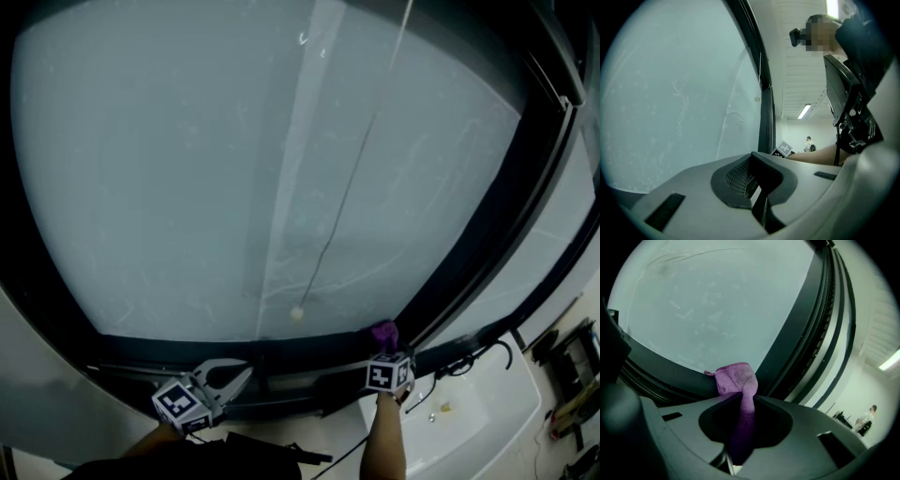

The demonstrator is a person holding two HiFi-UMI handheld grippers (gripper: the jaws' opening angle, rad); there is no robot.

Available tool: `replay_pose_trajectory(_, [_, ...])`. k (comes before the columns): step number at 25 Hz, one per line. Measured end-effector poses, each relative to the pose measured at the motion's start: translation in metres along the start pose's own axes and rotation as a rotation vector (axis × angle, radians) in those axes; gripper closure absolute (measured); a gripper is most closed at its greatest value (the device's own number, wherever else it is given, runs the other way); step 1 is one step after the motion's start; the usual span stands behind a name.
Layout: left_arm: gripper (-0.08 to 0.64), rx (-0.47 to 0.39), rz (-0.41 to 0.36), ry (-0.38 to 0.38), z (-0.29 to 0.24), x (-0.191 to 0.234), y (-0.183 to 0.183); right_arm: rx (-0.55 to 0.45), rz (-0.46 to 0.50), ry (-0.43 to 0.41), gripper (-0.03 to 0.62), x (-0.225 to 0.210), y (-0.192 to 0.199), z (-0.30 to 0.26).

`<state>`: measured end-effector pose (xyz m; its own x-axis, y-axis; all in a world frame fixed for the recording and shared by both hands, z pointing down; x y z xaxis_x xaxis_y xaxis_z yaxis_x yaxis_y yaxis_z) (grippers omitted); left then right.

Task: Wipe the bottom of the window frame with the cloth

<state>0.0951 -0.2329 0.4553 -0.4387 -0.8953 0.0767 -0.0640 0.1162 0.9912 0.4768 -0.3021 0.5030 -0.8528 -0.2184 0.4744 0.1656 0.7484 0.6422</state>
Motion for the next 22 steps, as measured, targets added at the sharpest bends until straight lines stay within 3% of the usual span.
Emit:
replay_pose_trajectory(9, [0.558, 0.003, 0.012, -0.029, 0.016, 0.000, 0.004, -0.001, -0.109, 0.007, 0.520, -0.009, 0.012, -0.003])
replay_pose_trajectory(14, [0.558, -0.001, 0.024, -0.035, 0.021, -0.005, 0.008, -0.010, -0.071, 0.029, 0.520, -0.005, 0.018, 0.002])
replay_pose_trajectory(22, [0.558, -0.018, 0.029, -0.057, 0.031, -0.011, 0.011, -0.019, -0.114, -0.019, 0.520, -0.007, 0.033, 0.005])
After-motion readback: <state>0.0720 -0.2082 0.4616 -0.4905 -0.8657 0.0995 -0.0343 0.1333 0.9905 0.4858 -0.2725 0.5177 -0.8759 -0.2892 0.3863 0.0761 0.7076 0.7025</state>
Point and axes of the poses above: the fingertips, and each gripper's own axes: z backward along the fingers, x to its left, y out of its underside, the point moved 2 cm from there along z, backward along the fingers, and after that the axes turned 14 degrees about x, right-handed, at the moved point
